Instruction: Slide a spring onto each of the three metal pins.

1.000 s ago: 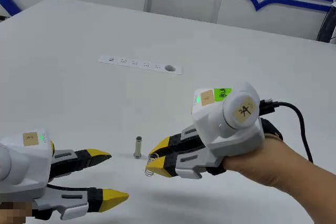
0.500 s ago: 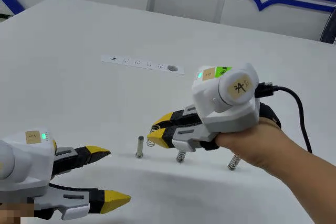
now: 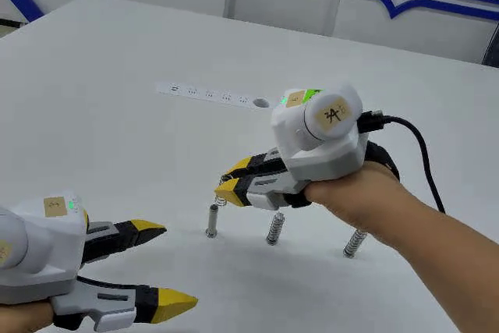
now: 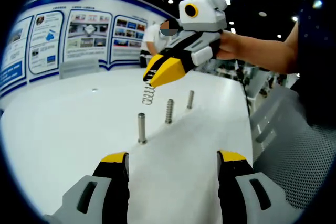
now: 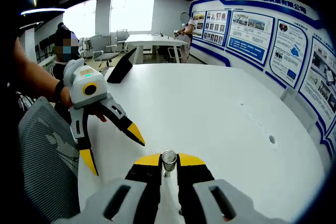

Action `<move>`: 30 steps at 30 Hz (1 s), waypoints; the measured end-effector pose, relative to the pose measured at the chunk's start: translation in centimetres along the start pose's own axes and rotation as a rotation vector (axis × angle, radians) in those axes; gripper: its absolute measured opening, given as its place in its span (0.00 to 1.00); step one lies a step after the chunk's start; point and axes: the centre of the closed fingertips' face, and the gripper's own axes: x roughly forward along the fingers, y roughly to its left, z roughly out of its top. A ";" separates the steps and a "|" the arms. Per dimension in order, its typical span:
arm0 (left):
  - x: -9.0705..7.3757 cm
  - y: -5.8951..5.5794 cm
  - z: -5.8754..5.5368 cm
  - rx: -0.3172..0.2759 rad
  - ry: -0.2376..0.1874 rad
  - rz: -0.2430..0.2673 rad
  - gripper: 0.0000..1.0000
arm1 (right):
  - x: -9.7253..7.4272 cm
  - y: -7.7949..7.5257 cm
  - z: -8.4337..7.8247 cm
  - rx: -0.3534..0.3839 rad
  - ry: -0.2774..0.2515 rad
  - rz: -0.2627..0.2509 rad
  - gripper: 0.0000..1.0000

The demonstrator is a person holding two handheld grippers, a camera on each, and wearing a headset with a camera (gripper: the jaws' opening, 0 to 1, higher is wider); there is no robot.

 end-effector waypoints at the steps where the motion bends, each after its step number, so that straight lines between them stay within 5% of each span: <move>1: 0.0 0.0 0.0 0.000 0.000 0.000 0.70 | 0.1 0.0 0.0 0.003 0.002 0.003 0.12; 30: -0.2 0.4 -0.6 -0.019 0.006 0.004 0.69 | 2.9 -0.1 -2.1 0.029 0.060 0.033 0.12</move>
